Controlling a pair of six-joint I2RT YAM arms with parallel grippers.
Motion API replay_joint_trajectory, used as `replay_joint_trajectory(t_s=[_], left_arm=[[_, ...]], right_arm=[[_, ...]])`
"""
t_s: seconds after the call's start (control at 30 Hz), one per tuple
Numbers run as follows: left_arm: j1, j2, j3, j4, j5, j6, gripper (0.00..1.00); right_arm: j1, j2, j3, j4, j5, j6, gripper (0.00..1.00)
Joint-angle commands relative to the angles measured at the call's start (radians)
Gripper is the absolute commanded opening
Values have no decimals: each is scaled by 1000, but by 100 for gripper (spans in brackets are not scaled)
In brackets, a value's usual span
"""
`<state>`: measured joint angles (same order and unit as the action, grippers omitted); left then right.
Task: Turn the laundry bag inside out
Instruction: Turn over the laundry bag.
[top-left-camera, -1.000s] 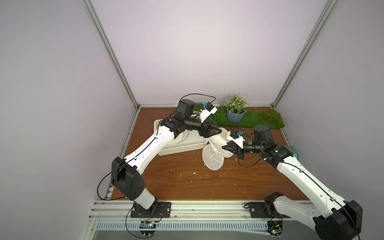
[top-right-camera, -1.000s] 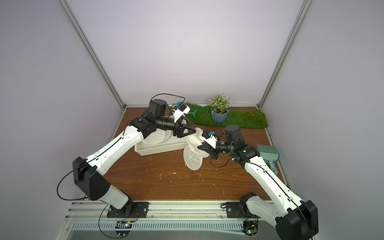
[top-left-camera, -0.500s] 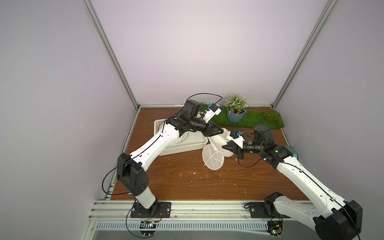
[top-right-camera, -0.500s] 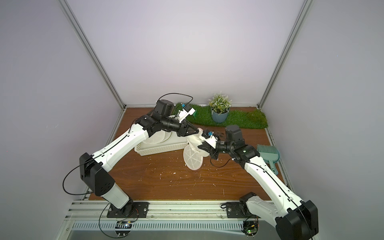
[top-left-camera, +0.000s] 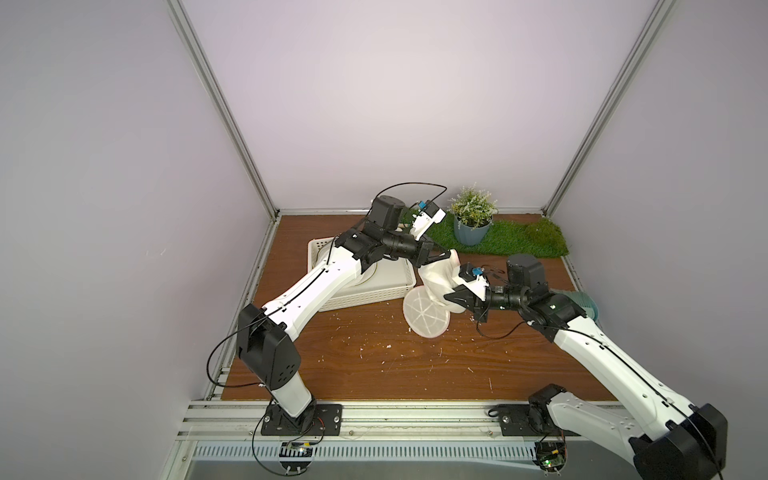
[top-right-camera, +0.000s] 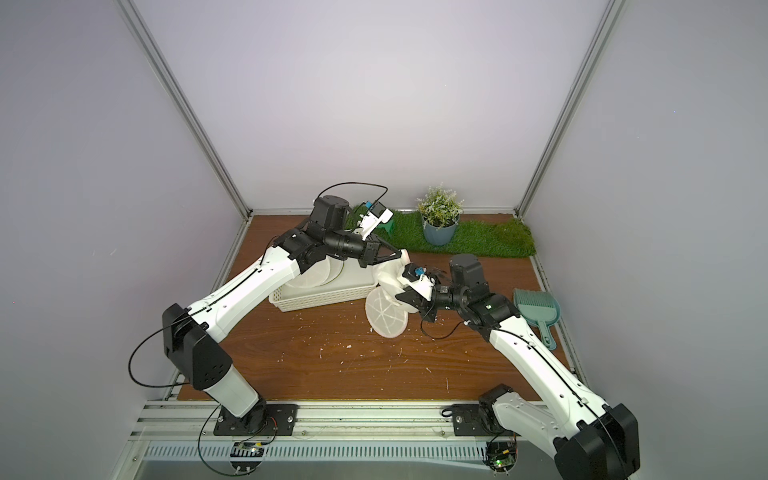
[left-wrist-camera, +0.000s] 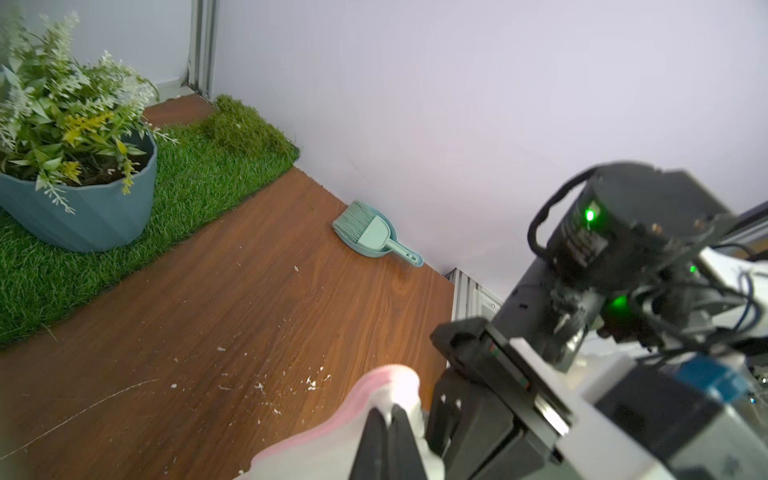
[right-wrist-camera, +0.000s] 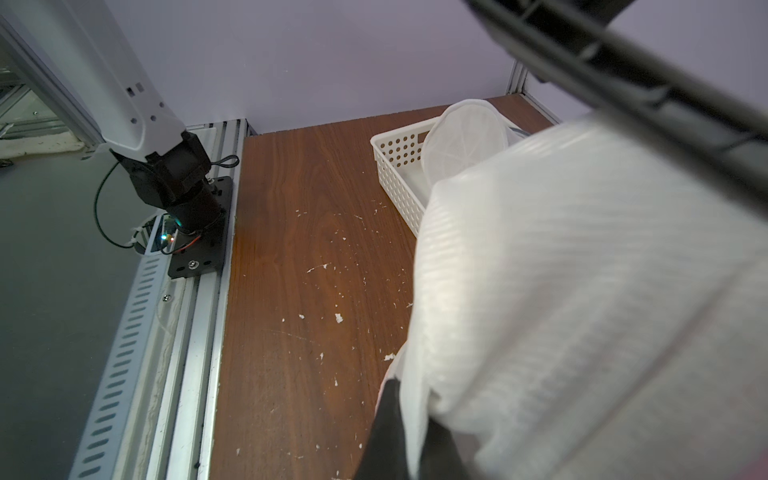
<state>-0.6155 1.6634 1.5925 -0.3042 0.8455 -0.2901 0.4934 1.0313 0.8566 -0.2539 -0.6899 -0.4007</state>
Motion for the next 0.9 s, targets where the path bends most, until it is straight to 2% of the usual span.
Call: replay_joint_trajectory(t_s=[0.0, 0.1, 0.27, 0.43, 0.47, 0.57, 0.67, 0.8, 0.87], left_arm=[[11, 2, -35, 327, -84, -216, 0], [11, 53, -33, 373, -133, -259, 0], [29, 141, -33, 257, -211, -199, 0], [77, 215, -60, 209, -135, -205, 1], [81, 220, -66, 207, -121, -199, 4], [84, 205, -84, 230, -120, -184, 22], [97, 165, -89, 280, -148, -179, 34], [139, 69, -103, 361, -279, -170, 52], [162, -13, -184, 445, -361, -154, 57]], right_arm=[[31, -42, -40, -28, 16, -4, 0], [54, -69, -48, -24, 22, 3, 0], [63, -116, -48, -10, 39, -1, 0], [62, -162, -75, 65, 58, 30, 0], [62, -168, -84, 85, 61, 42, 0], [61, -191, -112, 157, 83, 103, 0], [58, -210, -150, 222, 111, 182, 0], [56, -248, -206, 305, 161, 311, 0], [51, -265, -221, 329, 167, 363, 0]])
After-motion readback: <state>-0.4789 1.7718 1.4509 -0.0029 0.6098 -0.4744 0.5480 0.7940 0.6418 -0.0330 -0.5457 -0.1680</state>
